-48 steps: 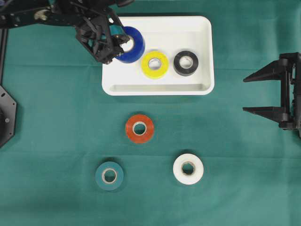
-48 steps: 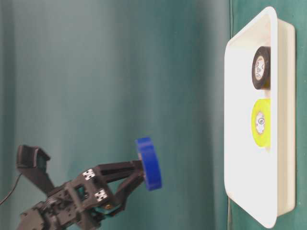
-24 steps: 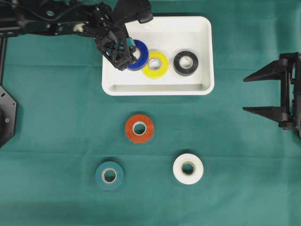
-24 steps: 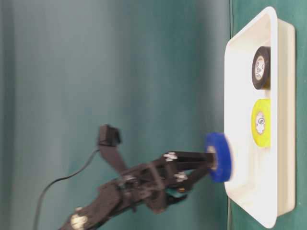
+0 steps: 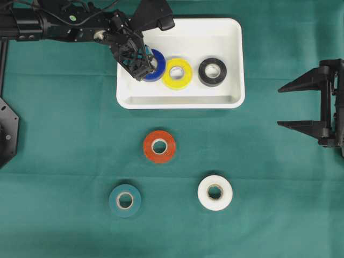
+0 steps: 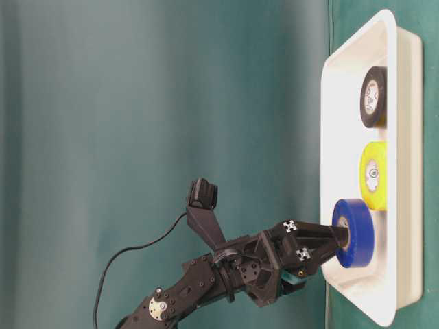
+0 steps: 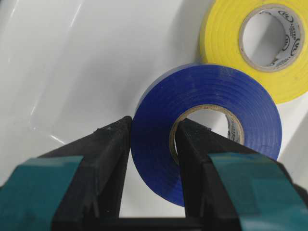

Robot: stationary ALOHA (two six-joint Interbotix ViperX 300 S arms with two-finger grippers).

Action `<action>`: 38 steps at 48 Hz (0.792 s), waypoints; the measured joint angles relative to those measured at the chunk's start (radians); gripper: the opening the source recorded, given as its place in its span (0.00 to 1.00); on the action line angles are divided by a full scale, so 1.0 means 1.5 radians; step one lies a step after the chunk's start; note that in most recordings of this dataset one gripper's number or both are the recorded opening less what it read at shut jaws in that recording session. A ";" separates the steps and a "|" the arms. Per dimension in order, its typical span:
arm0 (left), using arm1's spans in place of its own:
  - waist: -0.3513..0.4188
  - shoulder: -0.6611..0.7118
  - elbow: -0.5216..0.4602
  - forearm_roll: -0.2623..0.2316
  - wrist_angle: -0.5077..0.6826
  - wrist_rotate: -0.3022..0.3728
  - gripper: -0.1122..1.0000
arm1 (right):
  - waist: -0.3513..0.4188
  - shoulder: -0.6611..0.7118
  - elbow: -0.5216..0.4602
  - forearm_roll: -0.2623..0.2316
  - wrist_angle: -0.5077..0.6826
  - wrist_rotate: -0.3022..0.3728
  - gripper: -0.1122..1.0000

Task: Pick up the tape from a random location and place it into the white case.
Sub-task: 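Lower the blue tape into the tray and open the left gripper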

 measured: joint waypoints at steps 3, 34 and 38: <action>0.000 0.000 0.000 0.000 -0.003 0.000 0.33 | 0.000 0.000 0.000 0.000 -0.001 0.001 0.85; 0.020 0.000 0.003 0.000 -0.008 -0.002 0.84 | 0.000 0.006 0.001 -0.001 0.000 0.000 0.85; 0.020 0.000 0.003 0.000 -0.008 -0.001 0.93 | 0.000 0.006 0.000 0.000 0.000 0.000 0.85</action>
